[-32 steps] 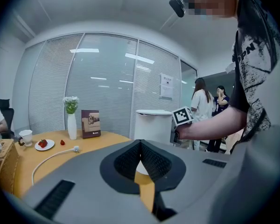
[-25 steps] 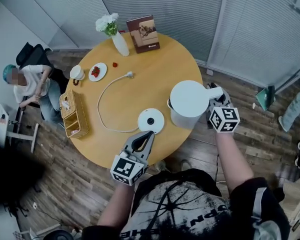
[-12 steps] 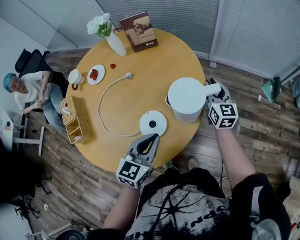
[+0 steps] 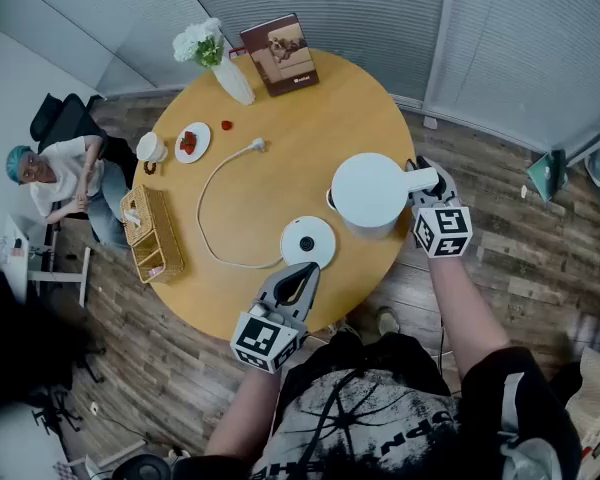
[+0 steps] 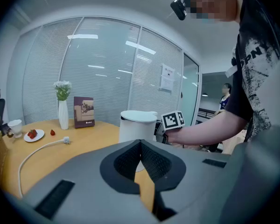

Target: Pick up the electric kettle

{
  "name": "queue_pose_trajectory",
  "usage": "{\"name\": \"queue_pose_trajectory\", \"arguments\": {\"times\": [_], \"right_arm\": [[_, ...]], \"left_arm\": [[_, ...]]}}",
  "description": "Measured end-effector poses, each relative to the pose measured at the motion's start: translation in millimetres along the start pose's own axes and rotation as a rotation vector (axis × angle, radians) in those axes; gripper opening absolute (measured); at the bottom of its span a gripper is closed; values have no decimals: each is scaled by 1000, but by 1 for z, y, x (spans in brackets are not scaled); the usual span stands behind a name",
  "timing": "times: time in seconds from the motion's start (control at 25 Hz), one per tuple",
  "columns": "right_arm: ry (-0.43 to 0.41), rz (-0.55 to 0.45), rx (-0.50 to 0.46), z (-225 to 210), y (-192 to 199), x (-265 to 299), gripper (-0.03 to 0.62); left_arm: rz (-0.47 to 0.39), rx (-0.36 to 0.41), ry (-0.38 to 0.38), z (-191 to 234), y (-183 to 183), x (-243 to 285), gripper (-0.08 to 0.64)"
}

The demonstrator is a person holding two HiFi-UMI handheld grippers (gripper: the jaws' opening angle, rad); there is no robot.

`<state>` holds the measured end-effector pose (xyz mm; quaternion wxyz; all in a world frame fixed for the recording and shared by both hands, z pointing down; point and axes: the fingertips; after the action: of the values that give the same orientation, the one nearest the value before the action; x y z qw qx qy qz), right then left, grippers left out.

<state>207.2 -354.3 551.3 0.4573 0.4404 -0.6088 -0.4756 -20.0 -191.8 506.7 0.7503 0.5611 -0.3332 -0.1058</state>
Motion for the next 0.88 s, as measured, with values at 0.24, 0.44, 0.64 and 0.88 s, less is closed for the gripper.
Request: {"name": "queue_pose_trajectory", "arguments": {"times": [0.24,0.44,0.64,0.88], "right_arm": [[16,64,-146,4,-2,3,69],[11,71,-183,7,-4,2,67],[7,125,-176,6,4,1,91],[14,173,-166,5,18,-19,173]], "left_arm": [[-7,1,-6,-5,0,-1,-2],[-10,9,-15,-7,-1,-7,-2],[-18,14,-25,-10,-2,-11,-2],[-40,23,-25,-18,-8,-12,-2]]}}
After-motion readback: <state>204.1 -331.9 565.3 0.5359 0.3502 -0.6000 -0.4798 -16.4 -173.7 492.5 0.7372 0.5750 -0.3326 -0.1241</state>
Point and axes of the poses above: the fingertips, and each gripper's own axes: x forward along the fingers, z to its left, y out of its underside, and after that the axes turned 2 degrees about y, right-handed
